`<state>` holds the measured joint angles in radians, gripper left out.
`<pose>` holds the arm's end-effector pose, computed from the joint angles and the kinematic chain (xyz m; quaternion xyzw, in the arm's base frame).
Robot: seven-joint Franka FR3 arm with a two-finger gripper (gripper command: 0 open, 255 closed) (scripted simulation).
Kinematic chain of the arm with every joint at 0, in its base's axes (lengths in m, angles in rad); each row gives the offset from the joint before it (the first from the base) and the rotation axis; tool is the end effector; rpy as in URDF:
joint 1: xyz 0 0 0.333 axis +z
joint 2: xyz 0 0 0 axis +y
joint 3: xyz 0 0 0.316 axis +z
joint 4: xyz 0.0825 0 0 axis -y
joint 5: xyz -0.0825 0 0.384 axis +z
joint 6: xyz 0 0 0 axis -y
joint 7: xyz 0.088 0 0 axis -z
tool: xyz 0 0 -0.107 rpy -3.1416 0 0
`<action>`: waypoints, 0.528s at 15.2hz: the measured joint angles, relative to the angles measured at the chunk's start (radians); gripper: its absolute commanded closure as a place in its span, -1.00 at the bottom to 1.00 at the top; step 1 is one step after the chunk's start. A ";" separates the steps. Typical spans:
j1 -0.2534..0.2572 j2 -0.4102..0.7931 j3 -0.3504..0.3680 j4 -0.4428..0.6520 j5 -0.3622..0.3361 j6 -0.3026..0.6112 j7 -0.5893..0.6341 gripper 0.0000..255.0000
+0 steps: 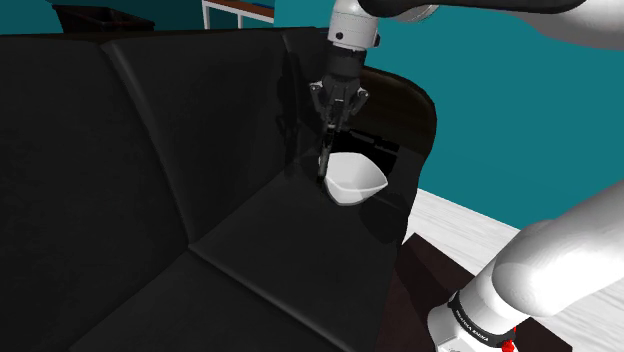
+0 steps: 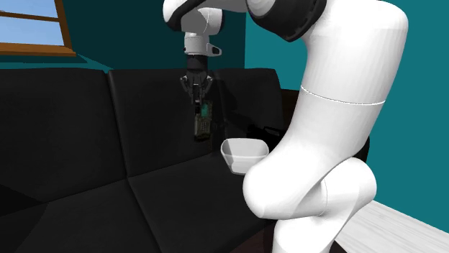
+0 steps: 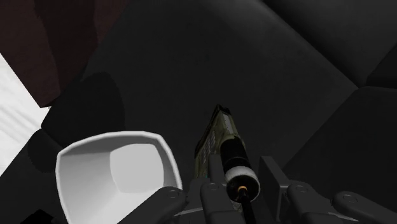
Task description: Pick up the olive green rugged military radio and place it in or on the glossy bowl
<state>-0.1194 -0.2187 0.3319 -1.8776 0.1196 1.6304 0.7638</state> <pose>0.4733 0.1296 0.5919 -0.9592 0.2808 0.0288 0.0122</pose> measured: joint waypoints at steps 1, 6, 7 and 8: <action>0.000 0.002 0.001 0.012 -0.001 -0.010 0.002 1.00; -0.038 0.009 -0.057 0.075 -0.018 -0.075 -0.084 1.00; -0.049 0.004 -0.074 0.079 -0.022 -0.084 -0.110 1.00; -0.059 0.005 -0.090 0.092 -0.026 -0.098 -0.134 1.00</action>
<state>-0.1781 -0.2137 0.2422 -1.7855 0.0935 1.5320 0.6301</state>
